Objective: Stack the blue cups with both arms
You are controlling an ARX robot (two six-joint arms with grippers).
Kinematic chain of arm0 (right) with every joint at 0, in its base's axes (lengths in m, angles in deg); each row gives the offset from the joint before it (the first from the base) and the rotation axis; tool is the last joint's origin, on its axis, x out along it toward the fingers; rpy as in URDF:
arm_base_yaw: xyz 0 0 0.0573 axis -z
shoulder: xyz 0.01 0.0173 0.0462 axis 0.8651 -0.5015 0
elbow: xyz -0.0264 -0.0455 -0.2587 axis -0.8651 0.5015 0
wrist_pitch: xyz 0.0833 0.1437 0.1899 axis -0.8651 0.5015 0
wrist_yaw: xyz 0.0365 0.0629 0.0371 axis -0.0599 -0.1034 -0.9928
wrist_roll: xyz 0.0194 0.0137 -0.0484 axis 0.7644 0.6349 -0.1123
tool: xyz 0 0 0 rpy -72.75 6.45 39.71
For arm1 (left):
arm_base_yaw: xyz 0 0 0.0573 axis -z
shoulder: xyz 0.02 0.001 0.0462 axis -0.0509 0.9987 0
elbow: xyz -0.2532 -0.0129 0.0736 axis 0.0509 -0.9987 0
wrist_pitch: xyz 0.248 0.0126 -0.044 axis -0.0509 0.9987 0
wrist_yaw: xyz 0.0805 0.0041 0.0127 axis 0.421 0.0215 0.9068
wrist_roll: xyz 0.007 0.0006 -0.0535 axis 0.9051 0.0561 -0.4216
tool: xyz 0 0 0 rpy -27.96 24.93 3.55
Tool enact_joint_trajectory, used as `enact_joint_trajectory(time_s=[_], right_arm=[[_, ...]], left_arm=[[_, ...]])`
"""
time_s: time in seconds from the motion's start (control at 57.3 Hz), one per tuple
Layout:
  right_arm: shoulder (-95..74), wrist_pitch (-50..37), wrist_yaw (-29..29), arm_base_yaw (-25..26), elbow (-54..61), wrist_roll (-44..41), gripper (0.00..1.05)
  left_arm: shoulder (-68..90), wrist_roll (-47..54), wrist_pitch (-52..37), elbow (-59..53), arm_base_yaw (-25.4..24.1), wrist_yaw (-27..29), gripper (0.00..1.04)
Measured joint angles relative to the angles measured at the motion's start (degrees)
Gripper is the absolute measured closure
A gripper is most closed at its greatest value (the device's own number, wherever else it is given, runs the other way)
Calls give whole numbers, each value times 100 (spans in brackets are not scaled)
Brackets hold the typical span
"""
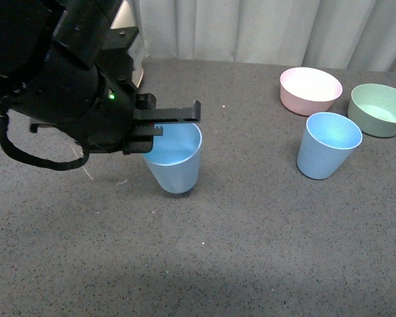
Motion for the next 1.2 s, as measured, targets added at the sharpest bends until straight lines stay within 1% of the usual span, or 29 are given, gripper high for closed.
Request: enact_joint_trajectory(time_s=[0.105, 0.244, 0.663, 0.838, 0.925, 0.995, 1.047, 1.117, 1.204], right_arm=[[0, 0, 0, 0, 0, 0, 10], [0, 0, 0, 0, 0, 2, 10], [0, 0, 0, 0, 0, 2, 10], [0, 0, 0, 0, 0, 2, 10], [0, 0, 0, 0, 0, 0, 10], [0, 0, 0, 0, 0, 2, 10], [0, 0, 0, 0, 0, 2, 10], [0, 0, 0, 0, 0, 2, 10], [0, 0, 0, 0, 0, 0, 10]], left_arm=[[236, -61, 59, 177, 199, 39, 101], [463, -223, 116, 413, 315, 39, 101], [732, -564, 264, 730, 431, 203, 100], [671, -660, 409, 748, 444, 208, 74], [470, -752, 529, 754, 422, 267, 56], [321, -745, 531, 741, 402, 372, 47], [149, -745, 426, 704, 378, 483, 38], [17, -748, 376, 706, 354, 522, 29], [-76, -748, 365, 706, 332, 551, 15]])
